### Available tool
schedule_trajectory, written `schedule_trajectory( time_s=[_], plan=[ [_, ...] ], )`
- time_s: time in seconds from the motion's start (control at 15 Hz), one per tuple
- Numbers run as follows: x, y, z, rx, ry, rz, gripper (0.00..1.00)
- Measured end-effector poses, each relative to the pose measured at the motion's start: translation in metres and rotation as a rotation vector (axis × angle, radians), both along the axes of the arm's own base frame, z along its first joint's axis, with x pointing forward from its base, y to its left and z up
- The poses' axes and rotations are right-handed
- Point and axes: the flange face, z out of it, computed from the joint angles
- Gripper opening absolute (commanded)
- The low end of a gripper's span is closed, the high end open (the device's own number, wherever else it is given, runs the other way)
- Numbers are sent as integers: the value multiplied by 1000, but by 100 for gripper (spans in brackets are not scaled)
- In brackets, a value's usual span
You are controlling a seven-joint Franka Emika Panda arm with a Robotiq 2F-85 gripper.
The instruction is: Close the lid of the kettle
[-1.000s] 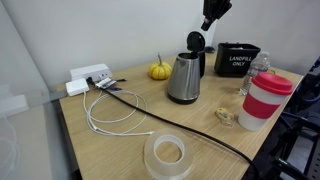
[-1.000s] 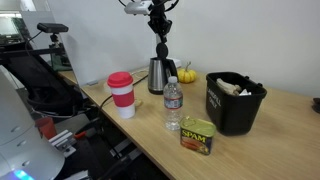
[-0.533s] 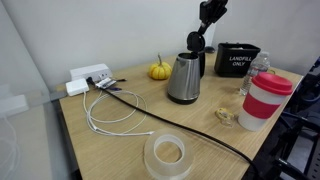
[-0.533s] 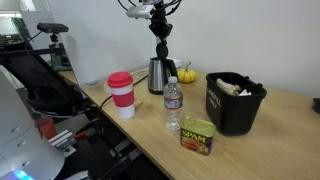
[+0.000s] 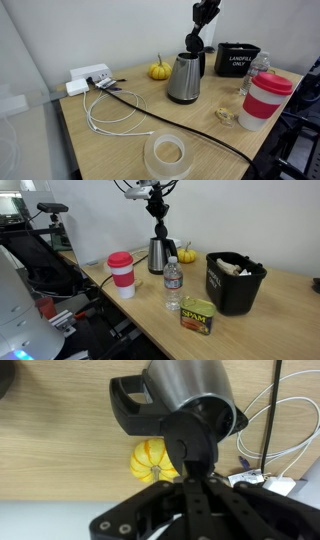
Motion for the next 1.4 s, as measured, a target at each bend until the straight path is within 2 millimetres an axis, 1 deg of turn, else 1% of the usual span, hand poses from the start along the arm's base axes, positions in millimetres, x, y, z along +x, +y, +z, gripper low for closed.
schedule_trajectory(
  time_s=[0.13, 0.27, 0.47, 0.73, 0.87, 1.4],
  plan=[
    [-2, 10, 0, -28, -5, 31, 0],
    [-4, 22, -5, -54, 0, 62, 0],
    [-7, 38, -24, -89, 34, 112, 0],
    [-8, 54, -54, -116, 95, 160, 0],
    [-6, 59, -55, -126, 102, 176, 0],
    [-6, 66, -53, -188, 99, 214, 0]
  ],
)
